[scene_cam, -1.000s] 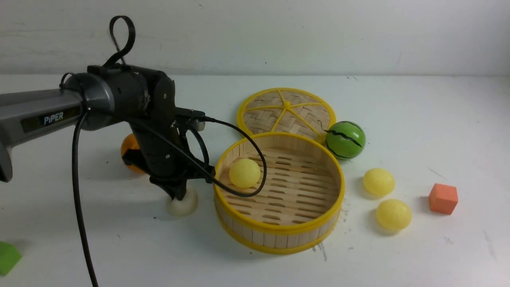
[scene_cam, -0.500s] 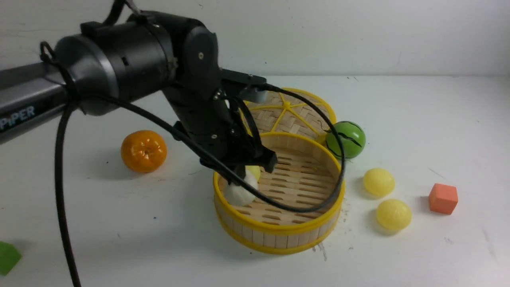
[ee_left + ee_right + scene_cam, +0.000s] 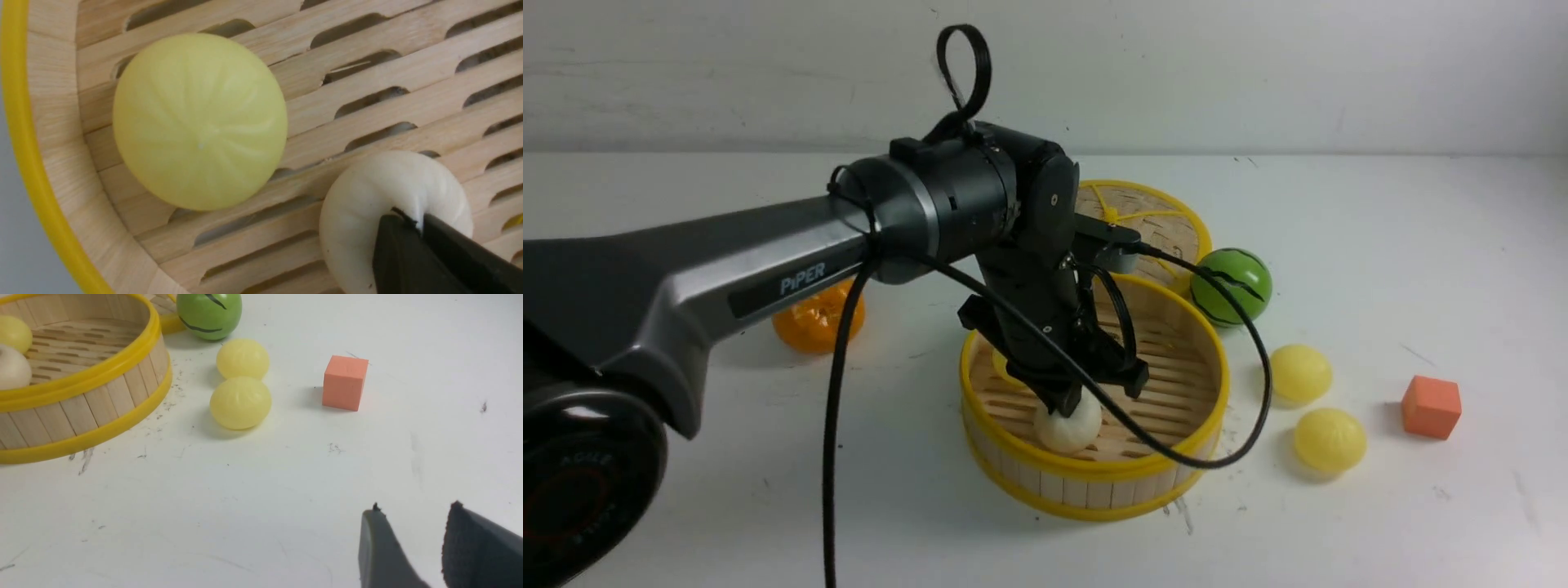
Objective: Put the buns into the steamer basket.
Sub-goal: Use the left arm to put the steamed stuffed bun into the steamer, then use the right arm to grab a steamed stuffed bun
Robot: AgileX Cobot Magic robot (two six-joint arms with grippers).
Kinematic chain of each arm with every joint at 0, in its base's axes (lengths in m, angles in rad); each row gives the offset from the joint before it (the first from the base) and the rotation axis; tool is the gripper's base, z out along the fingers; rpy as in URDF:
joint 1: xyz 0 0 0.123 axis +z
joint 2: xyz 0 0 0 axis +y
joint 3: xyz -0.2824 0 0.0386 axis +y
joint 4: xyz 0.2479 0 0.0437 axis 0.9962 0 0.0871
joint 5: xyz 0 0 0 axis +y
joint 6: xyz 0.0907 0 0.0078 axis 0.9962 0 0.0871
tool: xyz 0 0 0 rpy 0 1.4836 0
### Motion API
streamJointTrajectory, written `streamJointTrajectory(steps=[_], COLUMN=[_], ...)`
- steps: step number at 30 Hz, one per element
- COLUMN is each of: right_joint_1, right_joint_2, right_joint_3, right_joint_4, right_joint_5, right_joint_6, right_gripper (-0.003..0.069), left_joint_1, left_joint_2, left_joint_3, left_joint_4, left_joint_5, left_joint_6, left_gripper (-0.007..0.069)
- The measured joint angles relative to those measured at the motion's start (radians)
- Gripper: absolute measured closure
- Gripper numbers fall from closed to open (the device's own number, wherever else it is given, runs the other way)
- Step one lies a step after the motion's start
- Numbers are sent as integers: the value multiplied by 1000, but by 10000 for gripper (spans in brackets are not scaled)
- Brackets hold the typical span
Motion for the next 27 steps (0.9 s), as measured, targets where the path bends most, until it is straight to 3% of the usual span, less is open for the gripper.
streamJointTrajectory(steps=[3,11,14,16,17,19,21,27], right_joint_1=[0,0,0,0,0,0,0,0], right_joint_2=[0,0,0,0,0,0,0,0], right_joint_3=[0,0,0,0,0,0,0,0], right_joint_4=[0,0,0,0,0,0,0,0], right_joint_5=[0,0,0,0,0,0,0,0], right_joint_6=[0,0,0,0,0,0,0,0], right_gripper=[419,419,419,419,419,419,419,419], left_joint_1=[0,0,0,0,0,0,0,0], left_joint_2=[18,0,-47,-118,-126,-225,-332,-623], left_joint_3=[-11,-78,-122,-140,-139,-133,-88,178], left_joint_4=[2,-4,-6,-7,-7,-3,7,9], left_joint_5=[-3,95,173,220,220,242,232,86], left_joint_6=[0,-4,-20,-38,-40,-66,-75,-83], left_gripper=[554,246,223,299,299,482,611,638])
